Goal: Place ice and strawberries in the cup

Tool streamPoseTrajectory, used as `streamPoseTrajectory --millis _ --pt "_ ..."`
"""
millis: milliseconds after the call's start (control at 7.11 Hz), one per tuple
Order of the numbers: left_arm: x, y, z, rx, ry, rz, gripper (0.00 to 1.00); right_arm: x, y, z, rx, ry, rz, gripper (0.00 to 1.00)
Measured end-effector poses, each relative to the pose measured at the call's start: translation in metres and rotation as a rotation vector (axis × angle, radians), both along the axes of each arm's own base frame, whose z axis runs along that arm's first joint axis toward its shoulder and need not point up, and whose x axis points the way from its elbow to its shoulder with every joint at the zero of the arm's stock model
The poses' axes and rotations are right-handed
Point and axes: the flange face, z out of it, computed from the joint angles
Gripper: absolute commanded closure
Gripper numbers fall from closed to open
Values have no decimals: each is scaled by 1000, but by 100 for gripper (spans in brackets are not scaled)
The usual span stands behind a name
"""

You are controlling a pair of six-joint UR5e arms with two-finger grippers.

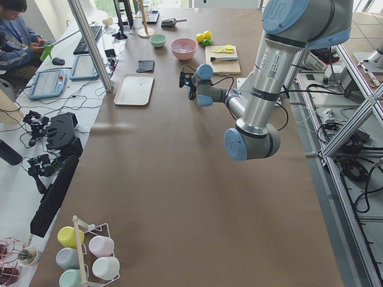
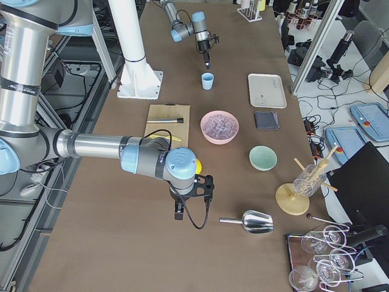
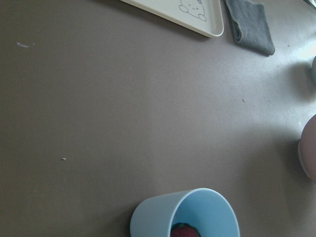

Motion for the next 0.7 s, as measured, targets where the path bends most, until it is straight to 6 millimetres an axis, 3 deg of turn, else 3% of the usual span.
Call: streamPoseTrajectory --millis 141,422,704 --pt "-36 -20 33 16 -55 32 2 0 0 1 -1 0 0 0" --pt "-142 -66 105 62 -165 87 2 0 1 2 -2 0 -1 0" --pt "-255 -83 190 160 -343 135 2 0 1 3 -2 0 0 0"
